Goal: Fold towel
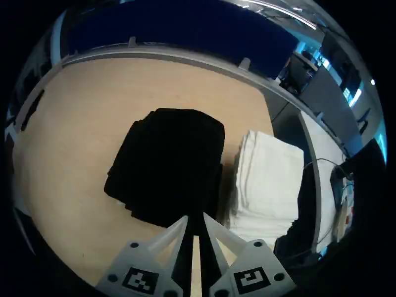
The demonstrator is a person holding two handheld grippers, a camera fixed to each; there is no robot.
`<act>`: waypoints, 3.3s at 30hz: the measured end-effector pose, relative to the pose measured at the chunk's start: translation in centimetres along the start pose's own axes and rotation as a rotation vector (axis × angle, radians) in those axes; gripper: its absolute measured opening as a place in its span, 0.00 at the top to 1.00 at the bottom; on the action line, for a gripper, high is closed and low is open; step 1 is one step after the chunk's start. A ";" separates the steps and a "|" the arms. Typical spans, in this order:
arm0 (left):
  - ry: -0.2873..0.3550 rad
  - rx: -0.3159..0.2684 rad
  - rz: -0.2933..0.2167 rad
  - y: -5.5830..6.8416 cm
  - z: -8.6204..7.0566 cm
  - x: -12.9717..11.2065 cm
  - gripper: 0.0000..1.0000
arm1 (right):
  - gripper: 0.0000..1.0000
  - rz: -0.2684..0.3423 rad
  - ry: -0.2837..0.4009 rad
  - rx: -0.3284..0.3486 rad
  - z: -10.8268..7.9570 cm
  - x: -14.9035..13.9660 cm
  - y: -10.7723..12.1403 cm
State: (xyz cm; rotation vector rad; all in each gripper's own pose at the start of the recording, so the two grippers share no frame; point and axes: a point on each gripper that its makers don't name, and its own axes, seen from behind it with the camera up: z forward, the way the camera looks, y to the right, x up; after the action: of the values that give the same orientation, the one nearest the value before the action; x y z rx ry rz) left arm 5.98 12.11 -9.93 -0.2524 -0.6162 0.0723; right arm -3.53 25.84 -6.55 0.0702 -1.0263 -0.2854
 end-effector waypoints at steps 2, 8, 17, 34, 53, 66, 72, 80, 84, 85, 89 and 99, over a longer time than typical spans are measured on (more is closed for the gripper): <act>-0.001 0.002 0.001 0.0 0.0 0.0 0.10 | 0.94 0.014 -0.010 -0.002 0.4 -0.5 0.0; -0.004 0.006 0.007 0.0 0.0 -0.1 0.10 | 0.94 0.067 -0.037 -0.010 1.5 -1.9 -0.1; -0.002 0.008 0.011 0.1 -0.1 0.2 0.10 | 0.94 0.112 -0.056 -0.032 2.7 -2.6 -0.1; 0.003 0.003 0.010 0.0 0.0 0.4 0.10 | 0.41 0.111 0.008 -0.039 0.5 -2.2 -0.4; 0.017 -0.002 0.007 -0.6 -0.6 0.5 0.10 | 0.00 0.130 0.114 -0.058 -1.0 0.4 -1.4; 0.037 -0.003 -0.001 -1.0 -1.2 0.4 0.10 | 0.00 0.246 0.554 -0.088 -7.3 11.1 -3.2; 0.050 -0.005 -0.002 -1.3 -1.1 0.8 0.10 | 0.00 0.268 0.719 -0.167 -10.8 14.7 -3.8; 0.105 -0.005 0.004 -1.8 -0.7 2.5 0.10 | 0.00 0.305 0.835 -0.160 -13.4 17.6 -6.3; 0.156 0.007 -0.015 -2.6 -0.5 4.0 0.10 | 0.00 0.333 0.885 -0.157 -14.7 18.9 -7.3; 0.173 0.016 -0.021 -3.1 -0.5 4.6 0.10 | 0.00 0.333 0.895 -0.153 -15.1 19.2 -7.8; 0.258 0.060 -0.039 -4.9 -0.4 7.0 0.10 | 0.00 0.318 0.929 -0.133 -16.3 20.5 -9.9; 0.431 0.133 -0.042 -7.9 -0.3 12.3 0.10 | 0.00 0.251 0.963 -0.108 -17.7 23.2 -15.3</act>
State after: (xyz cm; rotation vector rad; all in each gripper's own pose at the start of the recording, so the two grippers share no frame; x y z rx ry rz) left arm 16.15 6.18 -1.23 -0.1197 -0.1867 0.0171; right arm 19.72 3.65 0.62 -0.0229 -0.0576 -0.0514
